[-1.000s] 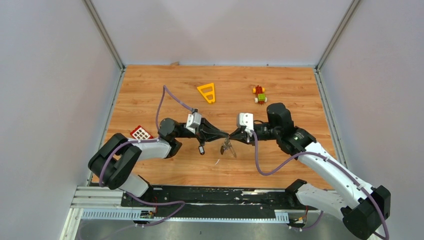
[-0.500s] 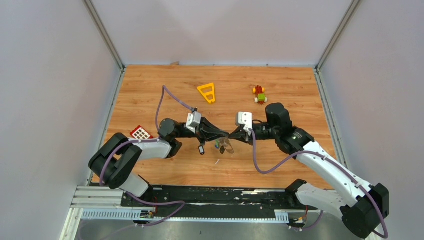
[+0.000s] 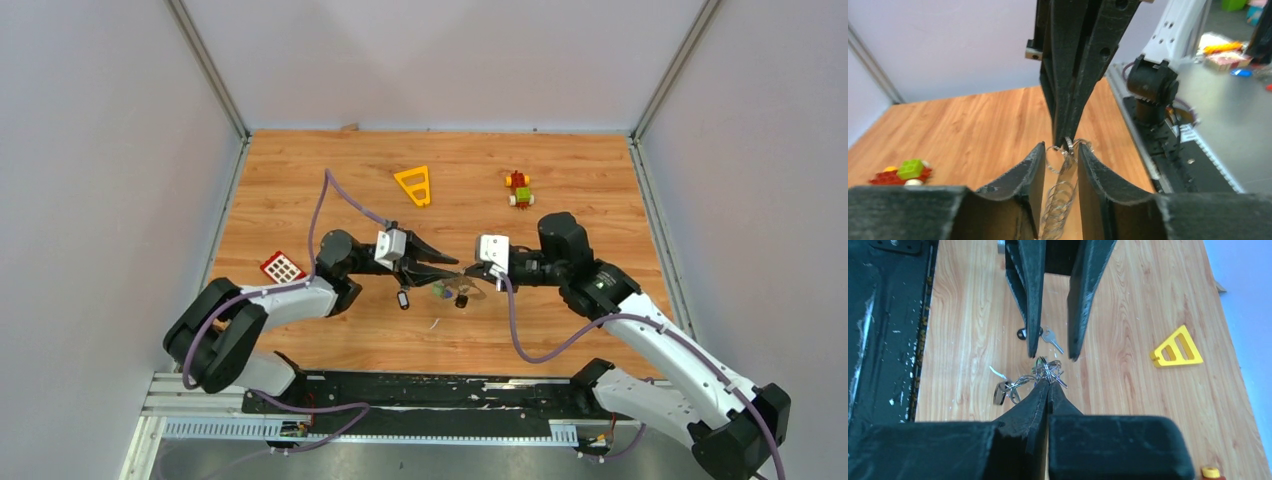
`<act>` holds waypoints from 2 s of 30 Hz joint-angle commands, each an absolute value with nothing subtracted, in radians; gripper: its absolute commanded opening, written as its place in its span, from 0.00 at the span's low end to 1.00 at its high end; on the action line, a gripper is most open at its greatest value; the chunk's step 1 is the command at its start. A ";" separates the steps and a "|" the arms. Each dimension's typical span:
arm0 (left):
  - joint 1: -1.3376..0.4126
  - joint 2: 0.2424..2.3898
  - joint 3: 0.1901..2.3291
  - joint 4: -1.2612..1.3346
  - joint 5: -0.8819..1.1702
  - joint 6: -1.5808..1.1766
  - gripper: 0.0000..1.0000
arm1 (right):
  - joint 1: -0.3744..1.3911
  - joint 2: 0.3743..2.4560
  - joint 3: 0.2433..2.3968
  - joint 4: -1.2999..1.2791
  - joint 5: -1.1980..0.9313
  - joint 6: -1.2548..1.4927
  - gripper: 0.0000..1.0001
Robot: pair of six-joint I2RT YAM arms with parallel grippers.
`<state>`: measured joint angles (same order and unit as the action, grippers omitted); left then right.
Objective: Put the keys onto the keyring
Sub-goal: Adjust the keyring.
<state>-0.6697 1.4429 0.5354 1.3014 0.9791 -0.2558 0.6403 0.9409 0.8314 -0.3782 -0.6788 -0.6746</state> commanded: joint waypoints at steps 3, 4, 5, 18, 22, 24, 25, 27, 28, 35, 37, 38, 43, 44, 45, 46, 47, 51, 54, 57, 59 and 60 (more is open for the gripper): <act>-0.660 1.294 0.714 0.500 0.972 0.304 0.51 | 0.685 0.900 0.897 -0.499 -0.535 -0.852 0.00; -0.660 1.287 0.750 0.372 0.957 0.425 0.53 | 0.699 0.900 0.903 -0.516 -0.511 -0.871 0.00; -0.660 1.283 0.784 0.262 0.945 0.494 0.54 | 0.713 0.900 0.909 -0.531 -0.489 -0.886 0.00; -0.660 1.218 0.850 -0.120 0.910 0.774 0.51 | 0.877 0.913 0.962 -0.607 -0.223 -1.040 0.00; -0.660 1.221 0.858 -0.201 0.908 0.864 0.50 | 0.927 0.900 0.935 -0.598 -0.121 -1.154 0.00; -0.660 1.227 0.863 -0.221 0.898 0.885 0.49 | 0.943 0.885 0.907 -0.571 -0.086 -1.210 0.00; -0.660 1.228 0.865 -0.226 0.896 0.889 0.49 | 0.948 0.875 0.893 -0.551 -0.076 -1.230 0.00; -0.660 1.229 0.864 -0.225 0.896 0.893 0.48 | 0.959 0.853 0.862 -0.512 -0.058 -1.264 0.00; -0.660 1.228 0.862 -0.224 0.896 0.894 0.48 | 0.962 0.846 0.846 -0.493 -0.051 -1.277 0.00; -0.660 1.234 0.859 -0.196 0.898 0.876 0.47 | 0.971 0.771 0.745 -0.388 -0.034 -1.350 0.00; -0.660 1.238 0.859 -0.179 0.900 0.852 0.47 | 0.971 0.747 0.718 -0.360 -0.033 -1.357 0.00; -0.660 1.238 0.859 -0.172 0.901 0.845 0.47 | 0.971 0.739 0.708 -0.349 -0.032 -1.358 0.00; -0.661 1.228 0.842 -0.124 0.912 0.800 0.46 | 0.970 0.702 0.657 -0.281 -0.033 -1.363 0.00; -0.661 1.225 0.838 -0.117 0.916 0.789 0.46 | 0.971 0.700 0.651 -0.271 -0.034 -1.360 0.00; -0.661 1.223 0.838 -0.109 0.922 0.779 0.46 | 0.971 0.698 0.646 -0.262 -0.040 -1.357 0.00; -0.661 1.220 0.839 -0.104 0.928 0.769 0.46 | 0.970 0.701 0.644 -0.258 -0.044 -1.350 0.00; -0.663 1.220 0.842 -0.100 0.932 0.756 0.45 | 0.969 0.709 0.648 -0.259 -0.048 -1.340 0.00; -0.683 1.231 0.888 -0.095 0.922 0.692 0.39 | 0.966 0.778 0.718 -0.305 -0.049 -1.241 0.00; -0.696 1.242 0.918 -0.079 0.911 0.628 0.35 | 0.957 0.830 0.796 -0.365 -0.083 -1.145 0.00; -0.698 1.242 0.913 0.007 0.890 0.533 0.34 | 0.930 0.863 0.850 -0.399 -0.140 -1.063 0.00; -0.699 1.243 0.910 0.042 0.896 0.520 0.34 | 0.906 0.885 0.879 -0.418 -0.184 -1.015 0.00; -0.699 1.246 0.910 0.045 0.903 0.521 0.34 | 0.896 0.897 0.892 -0.425 -0.209 -0.991 0.00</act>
